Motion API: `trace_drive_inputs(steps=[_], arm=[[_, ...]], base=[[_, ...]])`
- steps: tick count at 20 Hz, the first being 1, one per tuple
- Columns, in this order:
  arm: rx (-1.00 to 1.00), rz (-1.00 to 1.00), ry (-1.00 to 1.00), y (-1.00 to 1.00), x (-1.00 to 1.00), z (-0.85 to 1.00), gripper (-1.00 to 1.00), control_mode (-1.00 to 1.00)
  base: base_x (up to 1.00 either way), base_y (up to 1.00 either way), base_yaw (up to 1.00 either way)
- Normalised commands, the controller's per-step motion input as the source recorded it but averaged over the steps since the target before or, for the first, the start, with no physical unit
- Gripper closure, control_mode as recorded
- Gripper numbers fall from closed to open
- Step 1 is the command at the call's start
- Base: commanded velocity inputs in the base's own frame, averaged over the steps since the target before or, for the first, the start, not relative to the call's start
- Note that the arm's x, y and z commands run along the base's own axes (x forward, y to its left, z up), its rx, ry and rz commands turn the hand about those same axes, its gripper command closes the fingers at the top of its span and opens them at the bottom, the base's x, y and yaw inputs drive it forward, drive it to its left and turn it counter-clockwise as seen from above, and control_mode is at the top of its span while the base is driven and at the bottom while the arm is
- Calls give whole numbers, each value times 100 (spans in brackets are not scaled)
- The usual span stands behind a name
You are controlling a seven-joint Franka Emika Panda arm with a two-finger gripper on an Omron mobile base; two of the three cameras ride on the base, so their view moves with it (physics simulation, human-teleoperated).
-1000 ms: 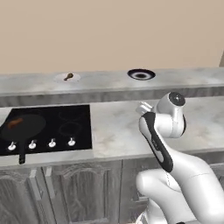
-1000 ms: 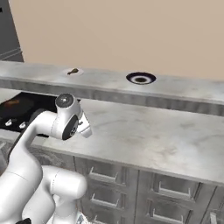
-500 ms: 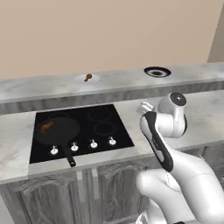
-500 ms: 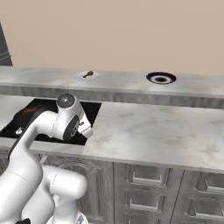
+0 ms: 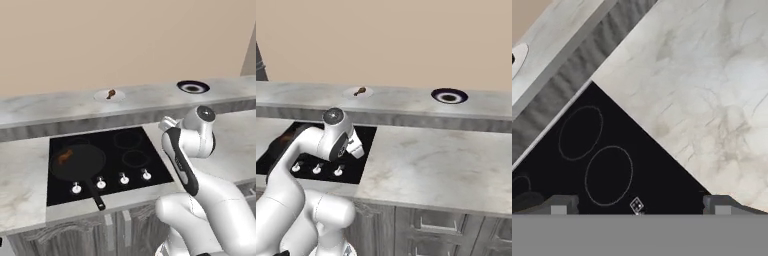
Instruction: Take the chicken drumsticks from the pan and place one on each plate on the dining counter.
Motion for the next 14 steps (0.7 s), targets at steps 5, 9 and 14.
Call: trace_drive_inputs(steps=[5,9,14], arm=[[0,0,0,0,0,0,-100,100],[0,0,0,0,0,0,-100,100],[0,0,0,0,0,0,-100,100]], base=[[15,44,8],[0,76,11],[3,20,9]])
